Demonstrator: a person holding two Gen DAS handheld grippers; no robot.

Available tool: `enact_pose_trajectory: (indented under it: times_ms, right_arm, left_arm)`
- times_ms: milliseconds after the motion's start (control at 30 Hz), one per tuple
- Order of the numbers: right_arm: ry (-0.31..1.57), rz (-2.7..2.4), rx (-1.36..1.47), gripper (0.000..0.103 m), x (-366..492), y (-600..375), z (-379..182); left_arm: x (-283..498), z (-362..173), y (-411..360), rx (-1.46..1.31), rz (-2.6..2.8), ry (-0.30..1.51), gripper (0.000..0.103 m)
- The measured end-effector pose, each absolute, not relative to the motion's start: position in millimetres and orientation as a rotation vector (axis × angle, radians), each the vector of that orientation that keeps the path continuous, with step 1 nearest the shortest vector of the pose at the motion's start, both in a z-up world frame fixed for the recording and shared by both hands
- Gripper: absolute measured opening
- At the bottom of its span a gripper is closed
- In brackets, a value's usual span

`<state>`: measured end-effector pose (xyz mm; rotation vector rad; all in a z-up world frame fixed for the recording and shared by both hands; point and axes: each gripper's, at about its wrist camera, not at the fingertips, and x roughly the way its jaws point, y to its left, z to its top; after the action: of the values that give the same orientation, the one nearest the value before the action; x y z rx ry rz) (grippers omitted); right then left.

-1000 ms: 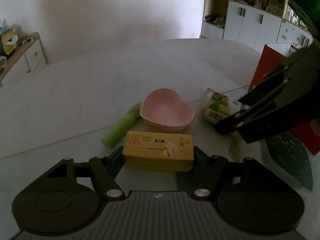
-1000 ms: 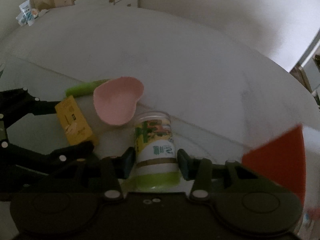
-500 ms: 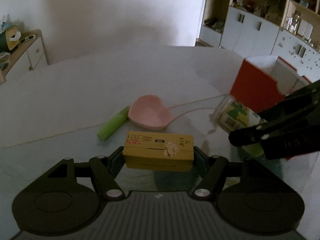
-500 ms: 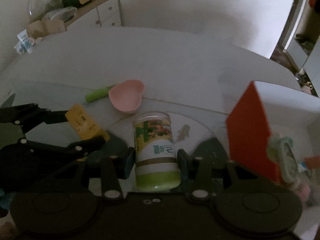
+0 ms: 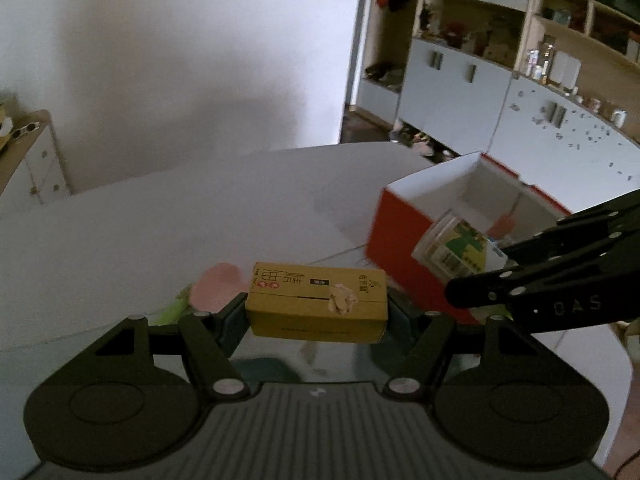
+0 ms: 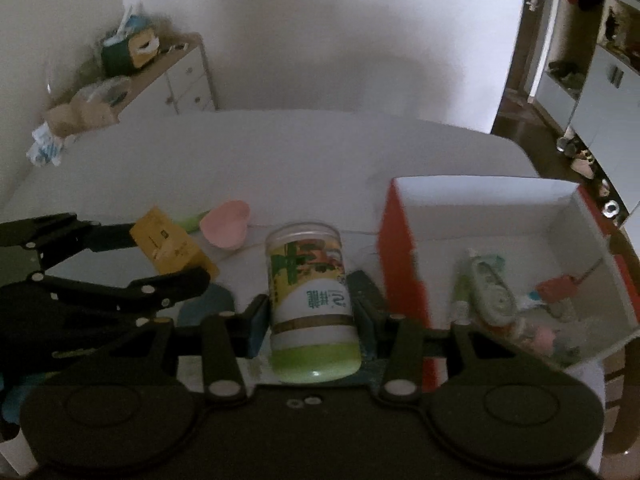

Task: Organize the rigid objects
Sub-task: 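Carry the jar and yellow box over the shoebox and lower them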

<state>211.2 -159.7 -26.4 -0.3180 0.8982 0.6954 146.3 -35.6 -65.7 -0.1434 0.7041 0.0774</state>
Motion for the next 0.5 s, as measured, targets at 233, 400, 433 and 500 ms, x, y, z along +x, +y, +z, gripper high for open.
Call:
enact_pose_trajectory:
  times_ms: [233, 400, 433, 500]
  right_arm:
    - [0.870, 0.666, -0.262, 0.045, 227.0, -208.5, -7.7]
    - [0.853, 0.627, -0.241, 0.046, 249.2, -243.6, -0.2]
    - [0.850, 0.620, -0.238, 0.046, 255.2, -250.8, 0.7]
    - [0.844, 0.605, -0.240, 0.046, 264.6, -262.9, 1.6]
  left_arm:
    - [154.7, -45.9, -74.2, -0.114, 0.049, 0.684, 0.071]
    - [168.2, -38.6, -101.1, -0.096, 0.034, 0.678, 0.071]
    - [170.6, -38.2, -106.0, -0.092, 0.031, 0.678, 0.071]
    - [175.7, -38.0, -116.3, -0.084, 0.026, 0.681, 0.071]
